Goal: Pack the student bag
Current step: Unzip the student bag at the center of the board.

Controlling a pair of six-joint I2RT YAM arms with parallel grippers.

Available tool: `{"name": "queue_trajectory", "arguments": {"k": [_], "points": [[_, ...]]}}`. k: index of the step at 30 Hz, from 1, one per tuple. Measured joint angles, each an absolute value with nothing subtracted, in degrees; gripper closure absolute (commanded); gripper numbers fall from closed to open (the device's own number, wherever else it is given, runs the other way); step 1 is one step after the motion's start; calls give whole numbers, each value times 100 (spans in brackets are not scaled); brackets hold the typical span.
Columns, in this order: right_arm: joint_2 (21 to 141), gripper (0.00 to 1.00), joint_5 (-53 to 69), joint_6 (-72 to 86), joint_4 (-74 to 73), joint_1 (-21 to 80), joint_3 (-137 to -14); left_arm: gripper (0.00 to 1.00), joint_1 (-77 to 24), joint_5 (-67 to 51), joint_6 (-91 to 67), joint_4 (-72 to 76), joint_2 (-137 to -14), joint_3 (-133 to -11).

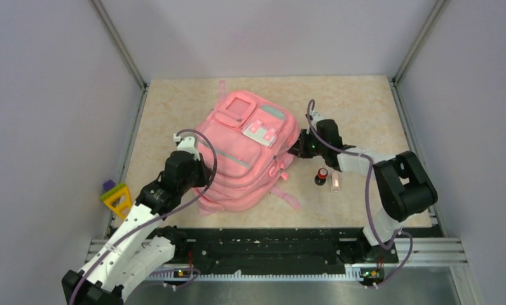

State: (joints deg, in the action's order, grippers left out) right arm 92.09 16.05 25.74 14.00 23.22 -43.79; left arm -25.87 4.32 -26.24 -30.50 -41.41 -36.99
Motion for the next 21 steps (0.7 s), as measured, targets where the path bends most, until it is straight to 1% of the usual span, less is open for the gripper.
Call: {"name": "queue_trajectory", "arguments": {"k": [4,9,11,14,15,17,18,19,20,21], "points": [[9664,100,1981,2235,1229,2099,-4906,100,-2587,1122,-2532,-2823,-4423,-3712],[10368,100,2174,1793,888,1916,-5909,100,-2403,1903,-2228,-2467,-5183,-3948],[10582,100,2200,1651,829,1868,-6206,100,-2126,1979,-2104,-2222,-5476,-4040],[10766,100,2276,1505,744,1850,-6482,100,-1498,1623,-1994,-1708,-5813,-4071],[10790,91,2307,1468,738,1852,-6536,100,-1337,1481,-1964,-1568,-5885,-4071],[10816,59,2355,1385,694,1852,-6635,100,-1125,1210,-1887,-1326,-5986,-4073],[10818,45,2340,1295,628,1852,-6689,100,-1055,1033,-1839,-1271,-6007,-4086],[10814,36,2281,1253,589,1846,-6722,100,-1020,884,-1789,-1267,-6016,-4108],[10807,30,2174,1127,558,1824,-6759,100,-1000,701,-1730,-1267,-6016,-4130],[10785,27,2082,1072,550,1798,-6764,95,-978,471,-1643,-1288,-6016,-4158]]}}
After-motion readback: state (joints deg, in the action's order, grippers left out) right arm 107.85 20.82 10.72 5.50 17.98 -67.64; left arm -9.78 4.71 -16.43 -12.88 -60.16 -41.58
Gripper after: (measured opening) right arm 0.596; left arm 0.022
